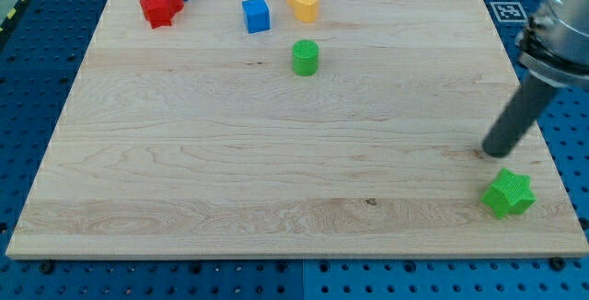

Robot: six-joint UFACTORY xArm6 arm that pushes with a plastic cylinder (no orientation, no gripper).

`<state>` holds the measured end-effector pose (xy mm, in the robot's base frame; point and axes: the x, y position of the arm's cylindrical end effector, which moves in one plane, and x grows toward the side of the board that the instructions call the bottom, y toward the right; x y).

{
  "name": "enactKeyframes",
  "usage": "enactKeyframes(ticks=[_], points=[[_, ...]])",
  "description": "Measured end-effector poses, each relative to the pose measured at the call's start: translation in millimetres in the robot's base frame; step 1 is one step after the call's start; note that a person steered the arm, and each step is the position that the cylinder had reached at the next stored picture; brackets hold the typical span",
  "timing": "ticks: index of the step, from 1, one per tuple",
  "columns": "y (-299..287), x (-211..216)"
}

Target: Slide the green circle to the green star

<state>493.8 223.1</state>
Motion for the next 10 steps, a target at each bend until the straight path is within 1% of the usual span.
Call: enactKeyframes(ticks=[1, 3, 4, 5, 6, 7, 9, 10], points=[[-62.4, -30.4], [-232.4, -69.6], [-267.4, -110.2], [-269.2, -155.3], [-260.6, -156.9], [-228.1, -152.6], [-185.0, -112.5], [-152.6, -88.2]])
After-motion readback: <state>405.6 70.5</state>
